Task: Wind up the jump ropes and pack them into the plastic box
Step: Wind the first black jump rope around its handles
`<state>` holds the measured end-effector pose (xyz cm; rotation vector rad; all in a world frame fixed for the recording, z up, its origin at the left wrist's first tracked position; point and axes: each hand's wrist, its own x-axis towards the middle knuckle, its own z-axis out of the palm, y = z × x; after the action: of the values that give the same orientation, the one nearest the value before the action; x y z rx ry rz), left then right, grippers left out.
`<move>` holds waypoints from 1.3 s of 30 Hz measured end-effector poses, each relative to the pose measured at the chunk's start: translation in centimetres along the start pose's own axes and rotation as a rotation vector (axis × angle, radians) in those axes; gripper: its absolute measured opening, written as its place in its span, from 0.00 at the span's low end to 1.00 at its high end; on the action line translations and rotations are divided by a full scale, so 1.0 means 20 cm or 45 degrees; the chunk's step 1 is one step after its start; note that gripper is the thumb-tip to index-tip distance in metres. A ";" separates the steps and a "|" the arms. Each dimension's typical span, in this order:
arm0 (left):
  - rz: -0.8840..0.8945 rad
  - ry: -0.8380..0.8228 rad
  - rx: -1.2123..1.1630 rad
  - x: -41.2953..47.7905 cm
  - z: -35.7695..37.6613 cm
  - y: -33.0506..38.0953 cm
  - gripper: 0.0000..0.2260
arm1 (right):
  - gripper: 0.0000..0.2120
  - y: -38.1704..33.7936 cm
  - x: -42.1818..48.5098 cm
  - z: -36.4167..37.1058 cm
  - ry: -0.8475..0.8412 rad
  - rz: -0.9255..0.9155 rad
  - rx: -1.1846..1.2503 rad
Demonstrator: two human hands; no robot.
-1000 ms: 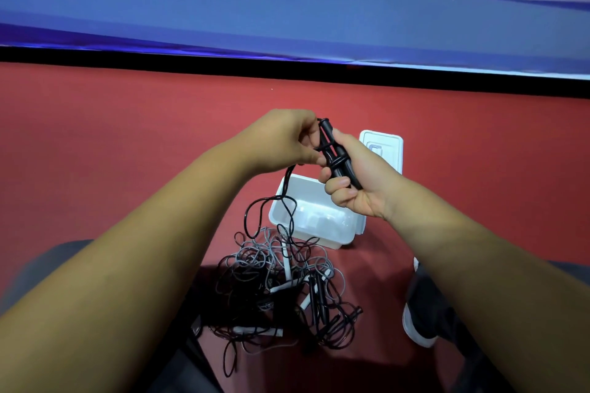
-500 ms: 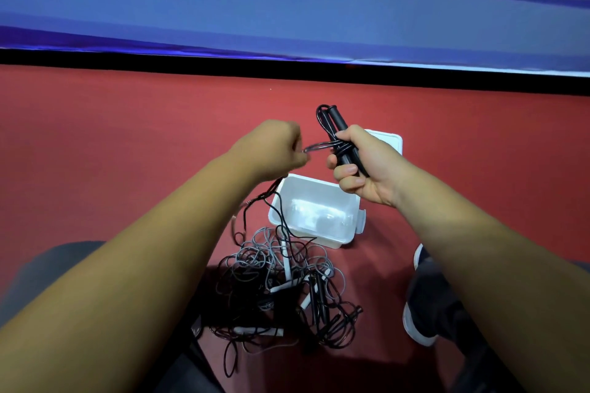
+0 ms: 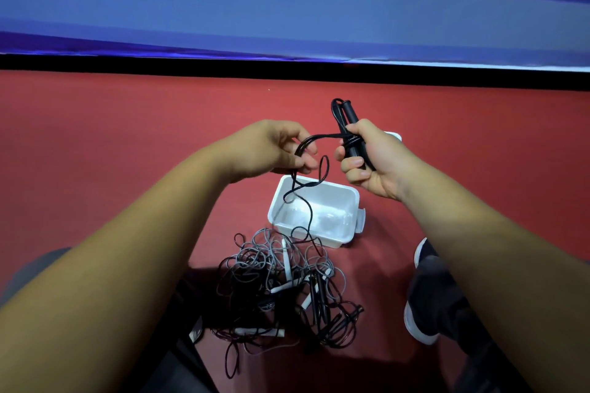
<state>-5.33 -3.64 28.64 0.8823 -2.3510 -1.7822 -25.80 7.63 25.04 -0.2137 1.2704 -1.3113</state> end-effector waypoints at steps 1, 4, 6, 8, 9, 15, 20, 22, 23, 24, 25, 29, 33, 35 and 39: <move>-0.022 0.016 -0.006 0.01 0.00 0.00 0.09 | 0.09 0.00 0.00 0.00 -0.003 0.000 -0.006; -0.087 0.207 0.131 0.03 0.02 -0.01 0.08 | 0.08 0.00 0.00 0.00 -0.011 0.000 -0.015; -0.088 0.334 0.341 0.05 0.02 -0.02 0.09 | 0.08 -0.01 0.00 0.00 -0.013 -0.004 -0.023; -0.040 0.407 0.633 0.07 0.01 -0.04 0.10 | 0.07 -0.01 -0.01 0.00 -0.012 -0.003 -0.037; 0.000 0.443 0.773 0.08 0.01 -0.04 0.09 | 0.07 -0.01 0.00 0.00 -0.010 -0.002 -0.040; 0.070 0.358 0.563 0.07 -0.01 -0.04 0.08 | 0.07 -0.01 0.02 -0.03 0.064 -0.019 0.004; 0.040 0.232 0.124 0.05 -0.05 -0.08 0.07 | 0.06 -0.01 0.02 -0.03 0.079 -0.029 -0.010; 0.006 0.191 0.009 0.05 -0.04 -0.08 0.07 | 0.07 -0.01 0.02 -0.03 0.070 -0.024 0.003; -0.009 0.173 -0.035 0.06 -0.03 -0.08 0.07 | 0.07 -0.01 0.02 -0.03 0.061 -0.018 0.009; -0.013 0.160 -0.056 0.06 -0.03 -0.09 0.07 | 0.08 -0.01 0.02 -0.03 0.048 -0.012 0.010; -0.016 0.151 -0.066 0.07 -0.02 -0.10 0.08 | 0.08 -0.02 0.02 -0.03 0.032 -0.004 0.005; -0.030 0.085 -0.209 0.10 0.03 -0.13 0.16 | 0.09 -0.05 0.01 -0.02 -0.014 0.006 -0.040; -0.030 -0.025 -0.387 0.13 0.09 -0.17 0.18 | 0.09 -0.07 0.00 -0.01 -0.073 0.031 -0.066; -0.027 -0.043 -0.450 0.14 0.11 -0.18 0.19 | 0.10 -0.07 -0.02 -0.01 -0.110 0.068 -0.086; 0.015 -0.127 -0.423 0.15 0.14 -0.18 0.21 | 0.10 -0.08 -0.03 -0.02 -0.204 0.147 -0.078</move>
<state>-7.46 -3.23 23.62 0.7459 -2.0155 -2.1705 -26.89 7.79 26.46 -0.2791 1.1701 -1.1354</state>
